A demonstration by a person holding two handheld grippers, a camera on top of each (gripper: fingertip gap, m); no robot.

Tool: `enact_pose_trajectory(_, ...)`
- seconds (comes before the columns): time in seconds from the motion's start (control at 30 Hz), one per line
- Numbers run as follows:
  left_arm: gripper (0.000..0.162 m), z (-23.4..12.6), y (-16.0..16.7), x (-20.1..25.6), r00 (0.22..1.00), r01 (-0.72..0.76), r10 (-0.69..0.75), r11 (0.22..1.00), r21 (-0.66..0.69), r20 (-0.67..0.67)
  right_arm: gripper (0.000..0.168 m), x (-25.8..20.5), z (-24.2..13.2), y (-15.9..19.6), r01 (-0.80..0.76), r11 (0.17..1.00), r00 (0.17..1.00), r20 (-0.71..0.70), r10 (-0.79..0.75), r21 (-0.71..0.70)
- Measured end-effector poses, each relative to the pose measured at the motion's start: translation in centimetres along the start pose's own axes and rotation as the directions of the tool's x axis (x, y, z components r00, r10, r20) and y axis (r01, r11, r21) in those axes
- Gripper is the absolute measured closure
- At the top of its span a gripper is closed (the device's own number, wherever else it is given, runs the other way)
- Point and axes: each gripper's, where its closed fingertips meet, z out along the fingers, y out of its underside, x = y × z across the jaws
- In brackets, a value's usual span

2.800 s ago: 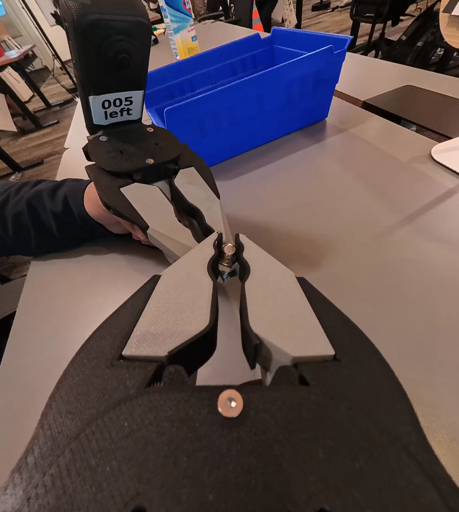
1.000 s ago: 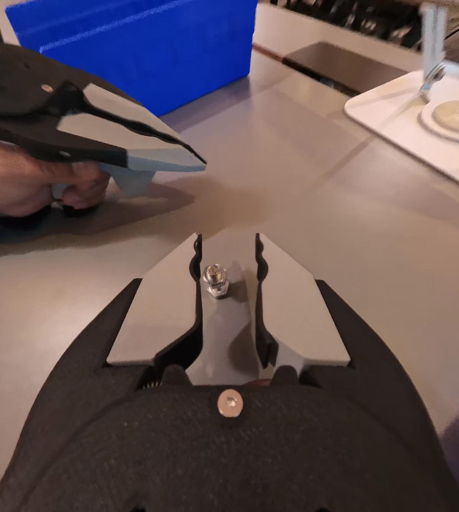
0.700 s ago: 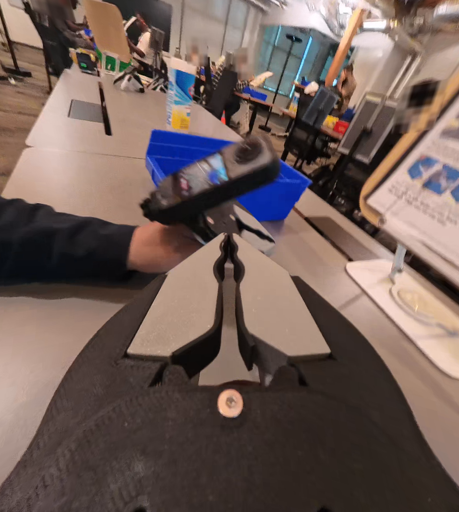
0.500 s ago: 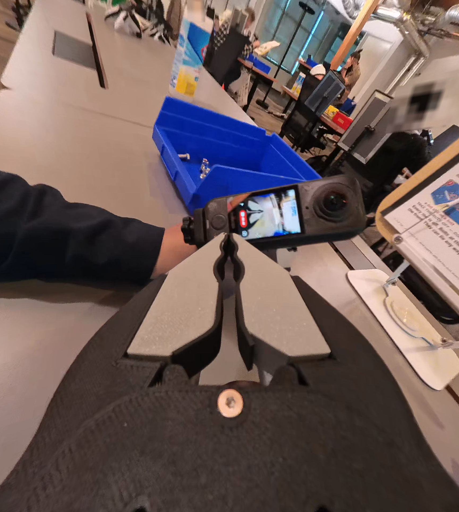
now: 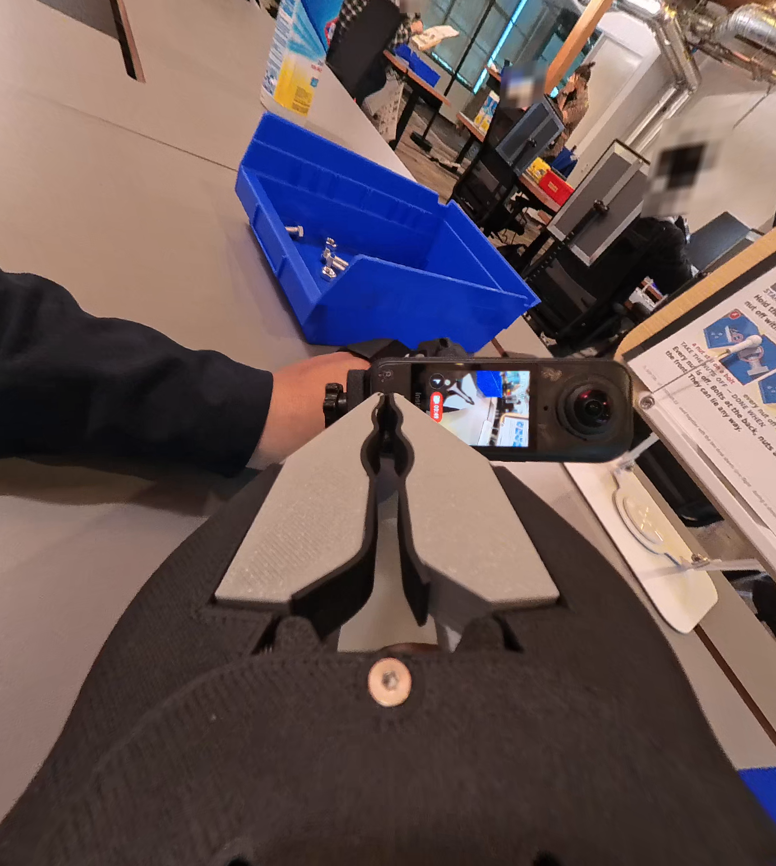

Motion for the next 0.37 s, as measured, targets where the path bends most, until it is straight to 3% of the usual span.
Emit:
enact_pose_trajectory(0.23,0.162,-0.1,0.0,0.1,0.999,-0.048,0.048,0.999,0.001,-0.005,0.168,-0.2,-0.1,0.3,-0.103,0.995,0.992,0.078,0.103,-0.013)
enact_pose_trajectory(0.37,0.162,-0.7,-0.9,1.1,0.994,0.059,-0.057,0.998,0.018,-0.097,0.168,1.7,-0.8,-0.8,-0.029,0.992,0.996,-0.075,0.038,0.126)
